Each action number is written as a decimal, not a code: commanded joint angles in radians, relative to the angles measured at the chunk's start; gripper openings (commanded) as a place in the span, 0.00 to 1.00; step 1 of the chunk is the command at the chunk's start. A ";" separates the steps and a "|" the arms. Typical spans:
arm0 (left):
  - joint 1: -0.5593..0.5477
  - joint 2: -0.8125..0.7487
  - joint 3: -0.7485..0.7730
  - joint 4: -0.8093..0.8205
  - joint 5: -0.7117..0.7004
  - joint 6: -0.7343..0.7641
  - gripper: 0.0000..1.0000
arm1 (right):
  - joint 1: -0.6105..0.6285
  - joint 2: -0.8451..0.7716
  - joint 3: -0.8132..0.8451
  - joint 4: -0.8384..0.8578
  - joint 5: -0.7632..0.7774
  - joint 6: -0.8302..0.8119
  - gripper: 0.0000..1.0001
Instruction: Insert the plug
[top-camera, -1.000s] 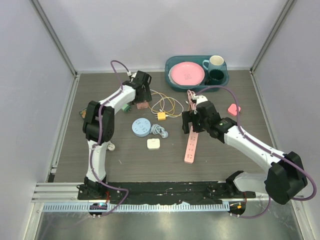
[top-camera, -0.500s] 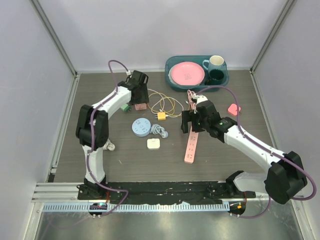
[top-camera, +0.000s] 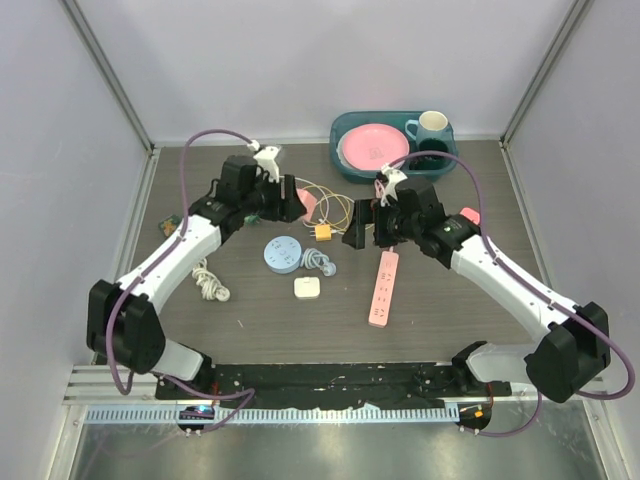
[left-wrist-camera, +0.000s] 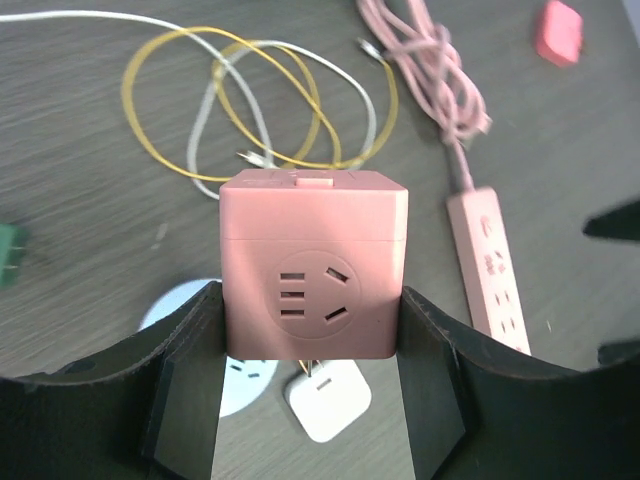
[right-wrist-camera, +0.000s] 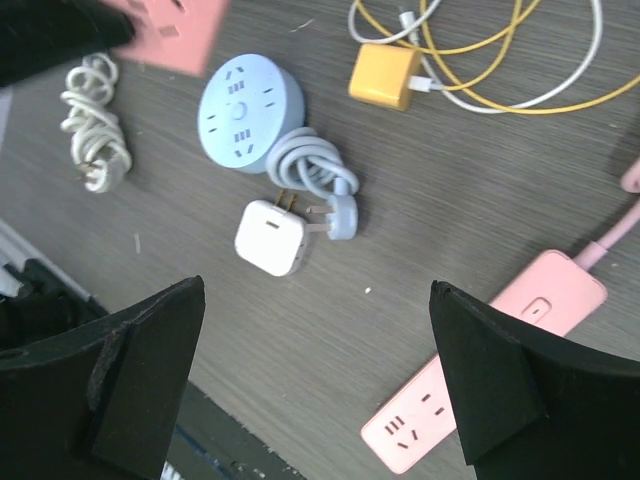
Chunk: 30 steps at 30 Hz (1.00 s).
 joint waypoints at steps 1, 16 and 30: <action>-0.032 -0.114 -0.086 0.164 0.247 0.137 0.00 | -0.017 0.016 0.102 -0.044 -0.135 0.010 1.00; -0.184 -0.293 -0.313 0.436 0.391 0.360 0.02 | -0.100 0.133 0.367 -0.267 -0.396 0.082 1.00; -0.199 -0.231 -0.319 0.637 0.443 0.335 0.04 | -0.129 0.171 0.337 -0.247 -0.539 0.131 1.00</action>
